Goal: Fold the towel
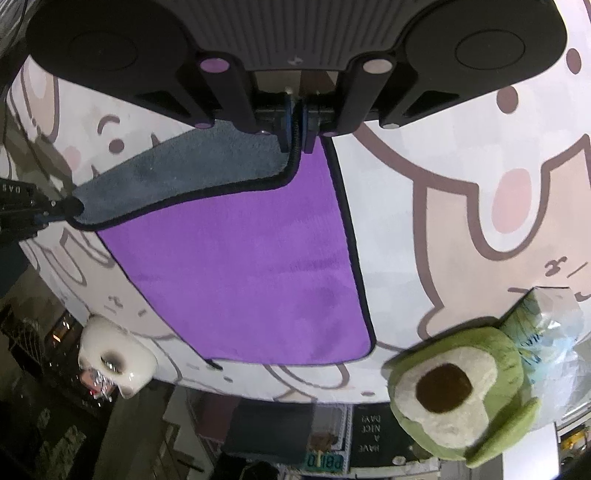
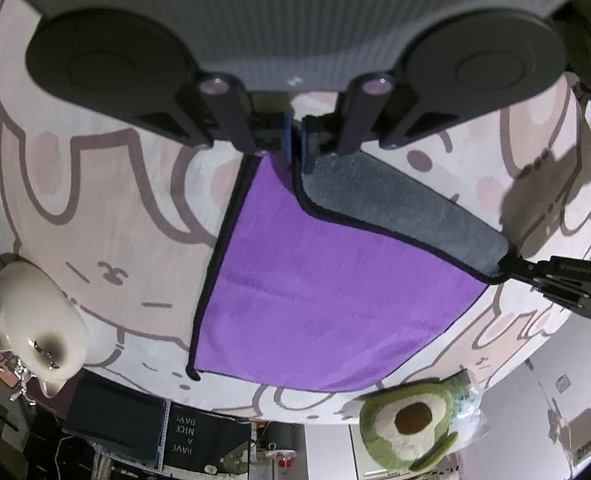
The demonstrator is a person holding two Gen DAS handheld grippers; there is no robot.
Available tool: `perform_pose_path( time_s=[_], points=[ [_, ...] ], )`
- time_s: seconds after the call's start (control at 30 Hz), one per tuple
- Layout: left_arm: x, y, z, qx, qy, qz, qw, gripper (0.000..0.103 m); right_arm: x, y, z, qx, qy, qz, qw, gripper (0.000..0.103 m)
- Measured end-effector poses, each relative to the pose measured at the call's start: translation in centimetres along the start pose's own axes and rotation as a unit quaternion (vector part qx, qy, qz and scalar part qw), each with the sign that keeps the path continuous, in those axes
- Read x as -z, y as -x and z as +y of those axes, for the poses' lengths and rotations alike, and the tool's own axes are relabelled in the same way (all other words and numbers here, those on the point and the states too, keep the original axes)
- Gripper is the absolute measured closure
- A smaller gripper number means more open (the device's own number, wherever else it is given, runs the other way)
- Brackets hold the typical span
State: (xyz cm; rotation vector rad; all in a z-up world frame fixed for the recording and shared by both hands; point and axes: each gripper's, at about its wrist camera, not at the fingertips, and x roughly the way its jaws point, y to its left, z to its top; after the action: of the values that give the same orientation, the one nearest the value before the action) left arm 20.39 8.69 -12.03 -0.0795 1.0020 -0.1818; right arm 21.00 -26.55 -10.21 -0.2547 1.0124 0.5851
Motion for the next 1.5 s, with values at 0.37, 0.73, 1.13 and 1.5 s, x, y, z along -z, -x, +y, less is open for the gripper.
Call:
perform_pose_path(
  time_s=[0.37,0.73,1.13,1.5],
  points=[
    [-1.6,1.8,-0.1,-0.008,0.013,-0.060,0.9981,0.098,-1.8,1.5,-0.5,0.013,-0.020,-0.048,0.999,0.098],
    [-3.1,3.7,-0.1,-0.015,0.020,-0.117,0.9928,0.098,-3.4,3.4,-1.1,0.023,-0.042,-0.109,0.993,0.098],
    [-6.7,4.4,-0.4,-0.022,0.008,-0.153,0.9879,0.098,-6.6,4.3,-2.3,0.035,-0.057,-0.153,0.986,0.098],
    [-10.9,3.0,0.5,-0.040,-0.016,-0.161,0.9860,0.098,-11.8,3.6,-3.7,0.046,-0.044,-0.166,0.984,0.098]
  ],
)
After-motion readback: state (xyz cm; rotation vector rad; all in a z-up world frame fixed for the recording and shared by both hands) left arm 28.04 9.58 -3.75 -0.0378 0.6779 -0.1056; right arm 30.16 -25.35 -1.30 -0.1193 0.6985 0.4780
